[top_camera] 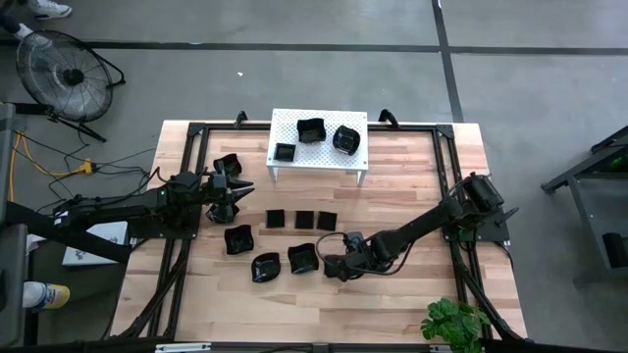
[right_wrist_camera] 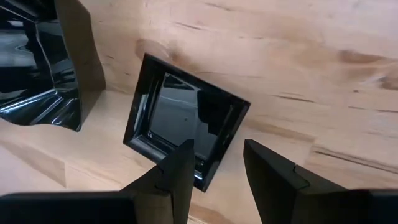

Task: Pick & Place Mini shaped plates
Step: Stack the square plate on top of the other square plate on the shelf

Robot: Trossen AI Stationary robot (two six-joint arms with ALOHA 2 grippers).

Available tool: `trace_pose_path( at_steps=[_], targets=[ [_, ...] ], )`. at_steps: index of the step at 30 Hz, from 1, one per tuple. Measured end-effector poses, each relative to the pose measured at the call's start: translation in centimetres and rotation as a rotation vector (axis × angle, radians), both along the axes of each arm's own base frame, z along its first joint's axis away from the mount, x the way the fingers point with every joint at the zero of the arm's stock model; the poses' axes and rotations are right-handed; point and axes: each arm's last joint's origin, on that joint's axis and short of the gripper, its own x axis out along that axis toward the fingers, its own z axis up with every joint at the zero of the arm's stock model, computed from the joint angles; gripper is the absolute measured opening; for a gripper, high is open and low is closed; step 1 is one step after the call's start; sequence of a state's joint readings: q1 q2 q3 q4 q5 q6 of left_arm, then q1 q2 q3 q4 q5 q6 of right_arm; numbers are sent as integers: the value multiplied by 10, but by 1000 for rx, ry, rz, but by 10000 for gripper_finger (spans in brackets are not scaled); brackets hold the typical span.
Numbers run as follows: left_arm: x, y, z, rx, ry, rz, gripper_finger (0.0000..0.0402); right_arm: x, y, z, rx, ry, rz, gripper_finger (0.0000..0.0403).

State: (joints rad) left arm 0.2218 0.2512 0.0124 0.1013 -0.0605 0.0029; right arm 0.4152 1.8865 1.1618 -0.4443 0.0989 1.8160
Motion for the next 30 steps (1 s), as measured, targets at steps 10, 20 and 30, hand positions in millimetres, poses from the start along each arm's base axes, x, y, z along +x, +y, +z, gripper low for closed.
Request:
trace_pose_path(
  at_steps=[10, 20, 30],
  targets=[
    [0, 0, 0, 0, 0, 0, 73, 1, 0, -5, -18, 6, -4, 133],
    [0, 0, 0, 0, 0, 1, 73, 1, 0, -5, -32, 4, 9, 99],
    [0, 0, 0, 0, 0, 0, 73, 1, 0, -5, -45, 1, 30, 41]
  ],
)
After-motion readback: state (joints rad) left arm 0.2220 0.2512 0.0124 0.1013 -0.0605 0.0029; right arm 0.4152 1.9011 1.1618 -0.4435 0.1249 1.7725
